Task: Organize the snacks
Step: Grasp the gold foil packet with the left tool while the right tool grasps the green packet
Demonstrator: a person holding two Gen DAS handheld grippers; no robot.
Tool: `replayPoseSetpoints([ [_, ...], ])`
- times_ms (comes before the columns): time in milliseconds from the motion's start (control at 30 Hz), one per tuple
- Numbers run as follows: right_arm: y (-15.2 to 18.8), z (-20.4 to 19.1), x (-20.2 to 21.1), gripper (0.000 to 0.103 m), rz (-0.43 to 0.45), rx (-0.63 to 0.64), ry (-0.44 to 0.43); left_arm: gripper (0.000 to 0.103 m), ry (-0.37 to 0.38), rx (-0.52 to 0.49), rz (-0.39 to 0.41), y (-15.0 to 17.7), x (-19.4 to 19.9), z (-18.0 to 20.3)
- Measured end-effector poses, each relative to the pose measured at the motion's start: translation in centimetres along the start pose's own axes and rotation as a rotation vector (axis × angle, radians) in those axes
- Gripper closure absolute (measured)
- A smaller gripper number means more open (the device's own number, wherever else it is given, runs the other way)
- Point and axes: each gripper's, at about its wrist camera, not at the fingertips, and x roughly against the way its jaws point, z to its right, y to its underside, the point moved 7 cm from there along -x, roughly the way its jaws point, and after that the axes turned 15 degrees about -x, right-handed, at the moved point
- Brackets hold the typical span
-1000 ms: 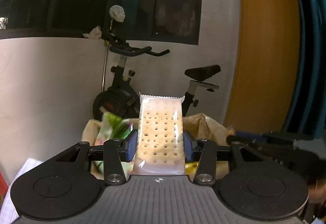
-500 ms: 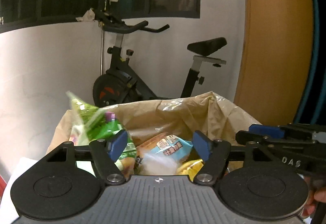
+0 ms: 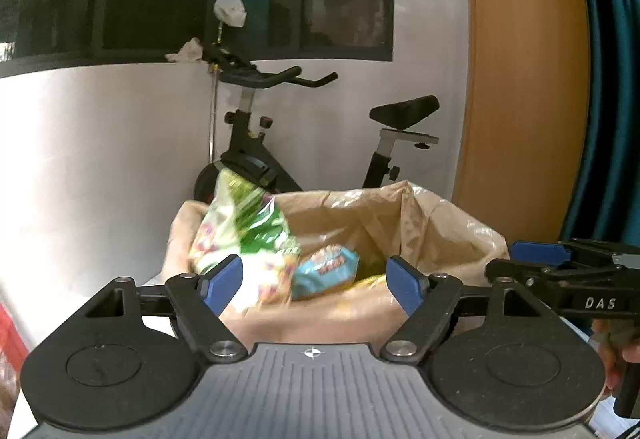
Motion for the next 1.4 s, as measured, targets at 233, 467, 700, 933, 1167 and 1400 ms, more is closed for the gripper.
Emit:
replayPoseSetpoints([
  [233, 3.1, 0.3, 2.3, 0.034, -0.014, 0.02, -0.024, 0.022, -0.046, 0.08, -0.043, 4.0, 3.6, -1.1],
  [467, 9.3, 2.3, 1.2, 0.033, -0.154, 0.075, 0.031, 0.023, -0.067, 0.148, -0.174, 9.9, 2.8, -1.1],
  [700, 15.3, 3.4, -2.1, 0.022, -0.364, 0.225, 0.055, 0.023, -0.056, 0.171, -0.252, 13.3, 2.1, -0.9],
  [933, 17.2, 2.9, -5.2, 0.022, -0.507, 0.387, -0.019, 0.024, -0.04, 0.193, -0.289, 15.0, 2.2, -0.8],
  [1167, 18.0, 3.9, -6.8, 0.023, -0.58, 0.342, -0.031, 0.024, -0.034, 0.206, -0.318, 16.2, 1.8, -0.5],
  [1400, 17.6, 4.5, -5.6, 0.057, -0.543, 0.227, -0.029, 0.024, -0.019, 0.2, -0.35, 17.2, 0.7, 0.4],
])
